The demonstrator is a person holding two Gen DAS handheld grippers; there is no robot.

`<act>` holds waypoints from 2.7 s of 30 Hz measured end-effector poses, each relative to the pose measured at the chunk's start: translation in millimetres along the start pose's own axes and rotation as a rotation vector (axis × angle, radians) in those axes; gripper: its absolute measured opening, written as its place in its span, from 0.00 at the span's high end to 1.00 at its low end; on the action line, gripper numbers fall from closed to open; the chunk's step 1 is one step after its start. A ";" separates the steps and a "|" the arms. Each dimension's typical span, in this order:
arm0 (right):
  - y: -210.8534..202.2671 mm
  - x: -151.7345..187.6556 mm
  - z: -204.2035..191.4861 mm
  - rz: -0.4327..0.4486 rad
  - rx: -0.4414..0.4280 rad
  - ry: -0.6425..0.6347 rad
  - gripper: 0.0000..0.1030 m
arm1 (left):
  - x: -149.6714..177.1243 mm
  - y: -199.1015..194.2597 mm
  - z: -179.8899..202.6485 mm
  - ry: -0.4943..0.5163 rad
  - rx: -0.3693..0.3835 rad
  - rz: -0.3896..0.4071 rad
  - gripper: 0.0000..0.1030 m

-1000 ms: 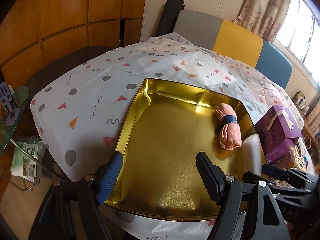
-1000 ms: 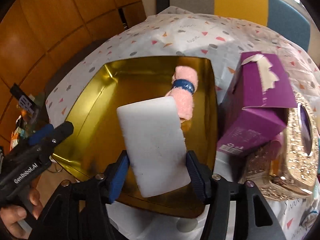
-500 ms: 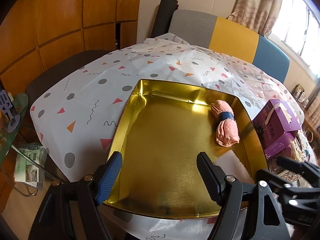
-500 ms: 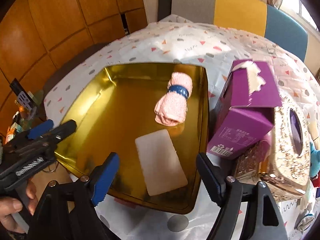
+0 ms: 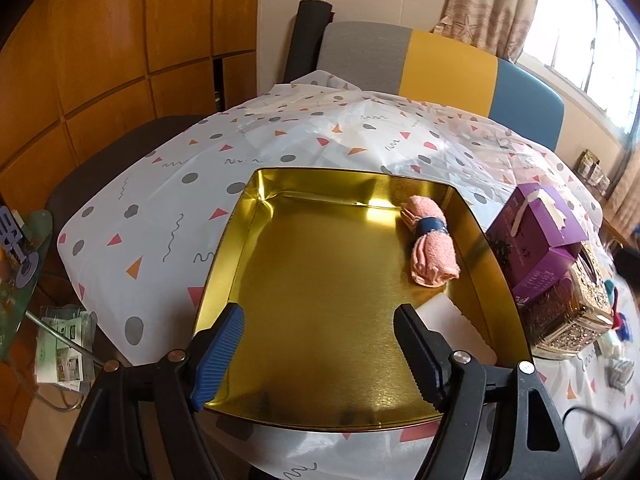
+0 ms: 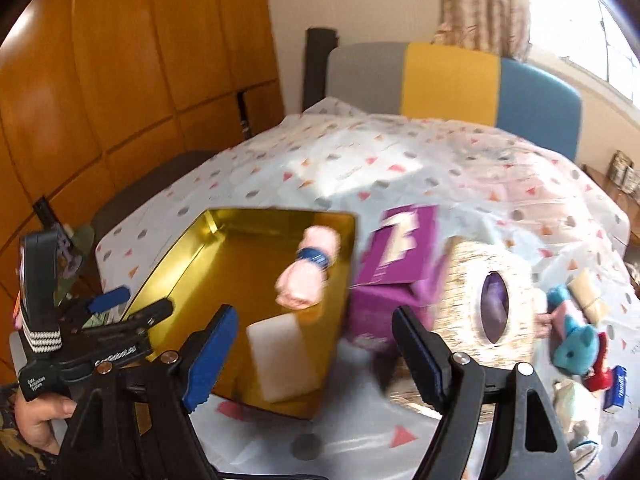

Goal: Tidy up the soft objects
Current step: 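Grasp the white knit cloth with brown scrunchie using the right gripper, then grasp the blue plush bunny with the left gripper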

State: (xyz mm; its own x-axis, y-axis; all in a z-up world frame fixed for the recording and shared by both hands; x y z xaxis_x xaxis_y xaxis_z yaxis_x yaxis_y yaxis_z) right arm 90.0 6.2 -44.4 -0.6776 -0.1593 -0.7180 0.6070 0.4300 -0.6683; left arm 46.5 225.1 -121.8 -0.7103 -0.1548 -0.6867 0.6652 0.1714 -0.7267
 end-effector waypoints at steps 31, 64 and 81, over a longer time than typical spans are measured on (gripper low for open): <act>-49.1 60.9 379.2 0.056 0.440 0.812 0.22 | -78.5 -62.3 181.4 0.382 0.328 0.136 0.25; 78.0 14.0 298.0 -0.207 0.023 0.633 0.68 | -90.7 -65.5 258.9 0.443 0.471 0.120 0.25; -64.9 31.3 415.5 0.190 0.358 0.884 0.67 | -122.5 -15.1 396.8 0.479 0.561 -0.106 0.26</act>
State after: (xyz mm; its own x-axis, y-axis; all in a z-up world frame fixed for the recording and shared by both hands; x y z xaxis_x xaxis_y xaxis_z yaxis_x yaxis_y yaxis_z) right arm 201.9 -395.9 -104.4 -0.5338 0.6726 -0.5125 0.7298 0.0604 -0.6810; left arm 214.8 -144.6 -34.1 -0.7143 0.3206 -0.6220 0.5136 -0.3635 -0.7772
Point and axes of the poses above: each gripper's, at about its wrist camera, not at the fingertips, and y roughly the way its jaws point, z to its right, x to its underside, the point moved 8 cm from there along y, roughly the way its jaws point, and after that the axes turned 8 degrees about y, right-handed, at the moved point
